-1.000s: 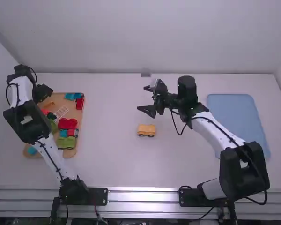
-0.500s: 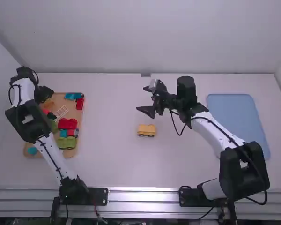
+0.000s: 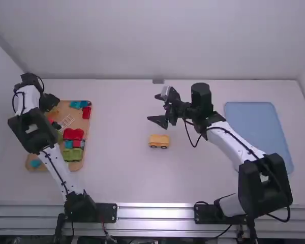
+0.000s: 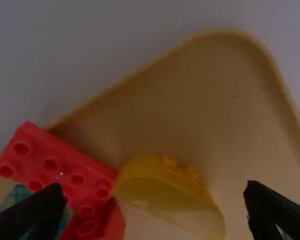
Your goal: Assemble lego blocks to make yellow taxi
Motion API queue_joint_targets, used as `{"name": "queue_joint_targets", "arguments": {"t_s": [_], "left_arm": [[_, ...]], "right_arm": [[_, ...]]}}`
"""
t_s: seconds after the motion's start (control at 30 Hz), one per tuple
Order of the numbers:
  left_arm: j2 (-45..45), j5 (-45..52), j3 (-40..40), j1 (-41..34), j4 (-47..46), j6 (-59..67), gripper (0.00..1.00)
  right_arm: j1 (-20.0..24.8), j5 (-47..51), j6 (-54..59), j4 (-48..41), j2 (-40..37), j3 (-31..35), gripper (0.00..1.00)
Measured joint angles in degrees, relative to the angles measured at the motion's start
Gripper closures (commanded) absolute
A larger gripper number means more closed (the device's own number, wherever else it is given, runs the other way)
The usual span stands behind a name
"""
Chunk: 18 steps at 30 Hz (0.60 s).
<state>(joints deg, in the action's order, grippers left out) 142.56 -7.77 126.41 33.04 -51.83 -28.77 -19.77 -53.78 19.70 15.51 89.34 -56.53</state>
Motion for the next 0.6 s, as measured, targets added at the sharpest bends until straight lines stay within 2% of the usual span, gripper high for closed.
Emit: {"name": "queue_joint_targets", "arguments": {"t_s": [0.1, 0.47, 0.6], "left_arm": [[0.00, -0.02, -0.04, 0.02, -0.39, -0.52, 0.15], [0.00, 0.26, -2.84, -0.04, -0.55, -9.25, 0.15], [0.00, 2.43, -3.37, -0.02, 0.07, -13.33, 0.29]], "right_arm": [[0.00, 0.02, 0.11, 0.02, 0.00, 0.00, 0.01], [0.00, 0.00, 0.07, 0.02, 0.00, 0.02, 0.01], [0.00, 0.00, -0.09, -0.26, 0.00, 0.00, 0.01]]}}
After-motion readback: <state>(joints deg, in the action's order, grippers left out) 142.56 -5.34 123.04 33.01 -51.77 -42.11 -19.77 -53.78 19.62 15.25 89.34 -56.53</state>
